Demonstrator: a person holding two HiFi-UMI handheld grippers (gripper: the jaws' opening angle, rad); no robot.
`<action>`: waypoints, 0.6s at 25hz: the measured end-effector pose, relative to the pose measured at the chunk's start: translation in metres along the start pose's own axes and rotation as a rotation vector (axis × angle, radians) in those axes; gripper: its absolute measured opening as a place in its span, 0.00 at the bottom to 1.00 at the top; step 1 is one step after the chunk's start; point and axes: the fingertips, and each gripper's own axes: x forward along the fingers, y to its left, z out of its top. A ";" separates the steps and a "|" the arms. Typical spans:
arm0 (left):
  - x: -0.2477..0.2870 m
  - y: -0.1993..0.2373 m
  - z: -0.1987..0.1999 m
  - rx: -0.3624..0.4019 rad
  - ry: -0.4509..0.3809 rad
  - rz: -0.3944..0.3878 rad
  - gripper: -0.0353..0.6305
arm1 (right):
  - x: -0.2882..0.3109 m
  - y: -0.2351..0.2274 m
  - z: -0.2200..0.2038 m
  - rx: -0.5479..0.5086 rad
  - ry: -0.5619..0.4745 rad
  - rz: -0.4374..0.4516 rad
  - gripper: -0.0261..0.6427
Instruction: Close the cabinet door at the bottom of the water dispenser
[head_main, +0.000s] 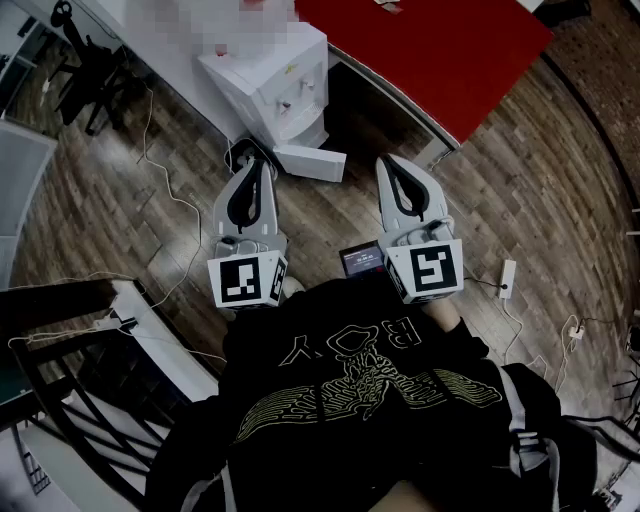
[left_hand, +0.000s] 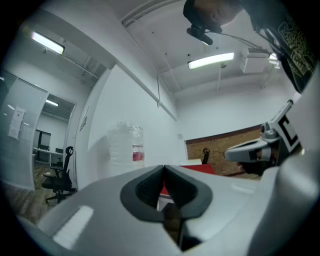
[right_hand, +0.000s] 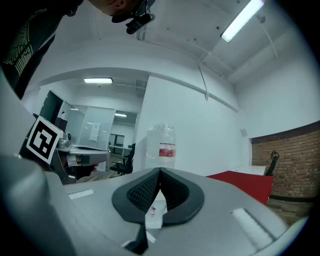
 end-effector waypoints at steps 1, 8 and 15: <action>0.003 -0.002 -0.001 0.001 0.003 0.005 0.06 | 0.000 -0.004 -0.001 0.000 0.002 0.003 0.03; 0.022 -0.009 -0.011 0.012 0.019 0.020 0.06 | 0.013 -0.028 -0.021 0.015 0.033 0.012 0.03; 0.061 0.020 -0.022 0.048 0.039 -0.034 0.06 | 0.061 -0.035 -0.033 0.002 0.076 -0.042 0.03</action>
